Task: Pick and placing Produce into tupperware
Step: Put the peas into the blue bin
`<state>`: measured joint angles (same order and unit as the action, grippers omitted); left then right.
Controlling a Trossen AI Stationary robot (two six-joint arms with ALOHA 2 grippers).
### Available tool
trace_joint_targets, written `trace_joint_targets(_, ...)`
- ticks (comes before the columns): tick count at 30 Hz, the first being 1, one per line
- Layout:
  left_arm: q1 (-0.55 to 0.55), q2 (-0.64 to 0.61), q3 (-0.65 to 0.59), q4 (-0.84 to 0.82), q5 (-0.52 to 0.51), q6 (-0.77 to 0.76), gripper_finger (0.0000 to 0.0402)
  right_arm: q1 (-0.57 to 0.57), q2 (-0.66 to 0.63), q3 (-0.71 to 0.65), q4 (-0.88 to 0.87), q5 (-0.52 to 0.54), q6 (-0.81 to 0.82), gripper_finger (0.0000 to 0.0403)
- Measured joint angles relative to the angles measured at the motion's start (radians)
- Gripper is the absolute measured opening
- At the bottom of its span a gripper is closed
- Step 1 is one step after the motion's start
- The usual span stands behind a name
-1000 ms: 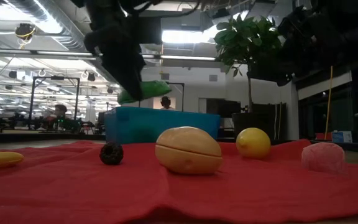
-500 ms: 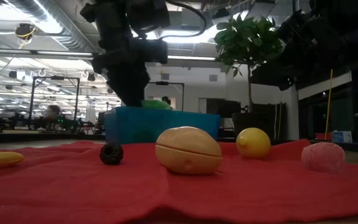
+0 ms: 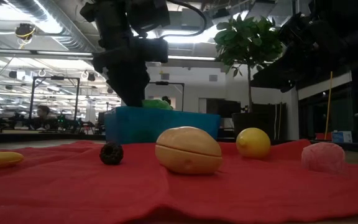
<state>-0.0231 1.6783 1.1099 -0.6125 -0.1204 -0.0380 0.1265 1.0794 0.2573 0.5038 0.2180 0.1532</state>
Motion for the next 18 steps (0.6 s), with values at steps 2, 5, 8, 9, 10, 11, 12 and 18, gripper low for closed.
trace_joint_targets(2, -0.004, 0.0, 0.0, 0.0, 0.0, -0.012, 0.0142, 0.0, 0.0, 0.0, 0.0, 0.0, -0.001, 0.0163)
trace_joint_targets(5, -0.004, 0.0, 0.0, -0.001, 0.0, -0.005, 0.0143, 0.0, 0.0, 0.0, -0.002, 0.0, -0.001, 0.0163)
trace_joint_targets(8, -0.004, 0.0, 0.0, -0.001, 0.0, -0.005, 0.0143, 0.0, 0.0, 0.0, -0.003, 0.0, -0.001, 0.0163)
trace_joint_targets(9, -0.004, 0.0, 0.0, 0.0, 0.0, -0.005, 0.0143, 0.0, 0.0, 0.0, -0.005, 0.0, 0.0, 0.0163)
trace_joint_targets(10, -0.004, 0.0, 0.0, 0.0, 0.0, -0.004, 0.0143, 0.0, 0.0, 0.0, -0.007, 0.0, 0.0, 0.0163)
trace_joint_targets(11, -0.004, 0.0, 0.0, 0.0, 0.0, -0.004, 0.0143, 0.0, 0.0, 0.0, -0.01, 0.0, 0.0, 0.0163)
trace_joint_targets(12, -0.004, 0.0, 0.0, -0.001, 0.0, -0.004, 0.0143, 0.0, 0.0, 0.0, -0.012, 0.0, 0.0, 0.0163)
trace_joint_targets(18, -0.004, 0.0, -0.001, -0.001, 0.0, -0.004, 0.0157, 0.0, 0.0, 0.0, -0.012, 0.0, 0.0, 0.0163)
